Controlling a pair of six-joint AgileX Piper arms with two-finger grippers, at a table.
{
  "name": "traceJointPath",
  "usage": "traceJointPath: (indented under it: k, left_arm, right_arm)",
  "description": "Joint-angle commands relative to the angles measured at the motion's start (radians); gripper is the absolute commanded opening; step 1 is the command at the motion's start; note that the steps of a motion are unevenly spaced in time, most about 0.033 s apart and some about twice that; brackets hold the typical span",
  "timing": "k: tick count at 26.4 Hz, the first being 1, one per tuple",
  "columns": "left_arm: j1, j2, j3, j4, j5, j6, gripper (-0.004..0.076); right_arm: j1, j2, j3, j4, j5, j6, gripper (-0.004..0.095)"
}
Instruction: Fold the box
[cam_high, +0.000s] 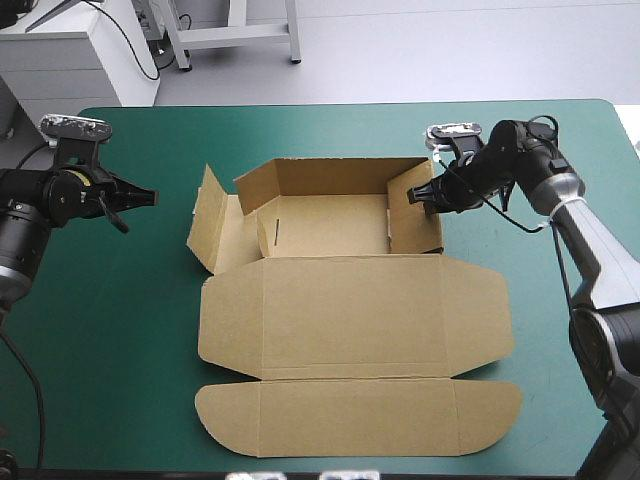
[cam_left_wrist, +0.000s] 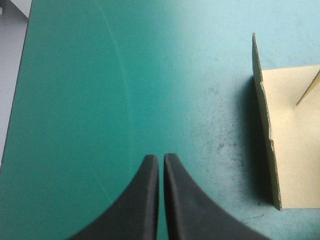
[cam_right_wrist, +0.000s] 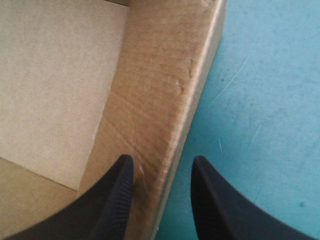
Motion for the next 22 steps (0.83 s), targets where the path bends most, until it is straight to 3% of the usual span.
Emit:
traceJointPath:
  k: [1,9,13,16,22]
  left_arm:
    - [0.001,-0.029,-0.028,-0.007,-0.051,-0.002,0.0011]
    - [0.001,-0.029,-0.028,-0.059,-0.041,-0.002,0.0011]
    - [0.001,-0.029,-0.028,-0.059,-0.023,-0.002,0.0009]
    - [0.001,-0.029,-0.028,-0.063,-0.001,-0.002,0.0008]
    - [0.001,-0.029,-0.028,-0.218,0.008,-0.002,0.0008]
  right_arm:
    - [0.001,-0.007,-0.032,0.065,-0.032,0.009,0.0348]
    - [0.001,0.077,-0.032,0.09,-0.02,0.007,0.0337]
    - [0.001,0.084,-0.032,0.088,-0.022,0.004,0.0176]
    - [0.001,0.084,-0.032,0.088,-0.022,0.004,-0.0023]
    - [0.001,0.082,-0.032,0.093,0.018,0.008,-0.0018]
